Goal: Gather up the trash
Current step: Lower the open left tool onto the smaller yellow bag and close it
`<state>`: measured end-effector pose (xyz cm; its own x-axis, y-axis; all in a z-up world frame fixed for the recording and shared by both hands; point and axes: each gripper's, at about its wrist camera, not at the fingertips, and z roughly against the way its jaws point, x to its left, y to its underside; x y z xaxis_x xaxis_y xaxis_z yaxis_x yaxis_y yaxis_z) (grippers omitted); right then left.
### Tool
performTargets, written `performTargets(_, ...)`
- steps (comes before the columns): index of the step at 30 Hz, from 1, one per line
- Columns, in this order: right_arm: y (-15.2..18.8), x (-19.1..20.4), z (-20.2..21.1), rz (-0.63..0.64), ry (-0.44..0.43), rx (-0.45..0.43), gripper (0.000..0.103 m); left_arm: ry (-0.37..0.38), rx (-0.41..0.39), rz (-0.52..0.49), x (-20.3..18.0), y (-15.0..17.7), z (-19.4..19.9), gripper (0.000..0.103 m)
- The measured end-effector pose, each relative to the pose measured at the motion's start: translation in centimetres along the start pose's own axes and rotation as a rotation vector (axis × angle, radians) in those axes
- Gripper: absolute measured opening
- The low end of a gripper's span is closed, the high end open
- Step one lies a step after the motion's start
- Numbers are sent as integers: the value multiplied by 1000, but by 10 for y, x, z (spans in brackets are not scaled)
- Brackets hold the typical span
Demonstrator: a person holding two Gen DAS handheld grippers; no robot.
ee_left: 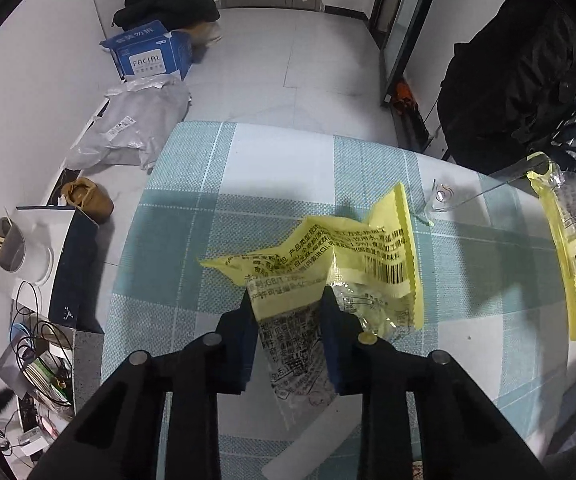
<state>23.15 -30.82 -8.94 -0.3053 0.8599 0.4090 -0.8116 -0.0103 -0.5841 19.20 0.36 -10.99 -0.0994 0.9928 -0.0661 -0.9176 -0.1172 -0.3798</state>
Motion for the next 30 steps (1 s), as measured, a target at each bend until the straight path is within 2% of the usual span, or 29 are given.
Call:
performTargets(12, 1, 6, 16, -10, 8, -46, 12, 43, -59, 49, 3, 0, 24, 22)
performTargets(17, 3, 6, 27, -32, 13, -72, 12, 54, -120, 57, 5, -1, 45, 22)
performTargets(20, 3, 8, 37, -41, 22, -100, 12, 100, -147, 66, 6, 0, 59, 22)
performTargets(30, 12, 26, 78, -50, 41, -203, 12, 148, -254, 69, 13, 10, 99, 22)
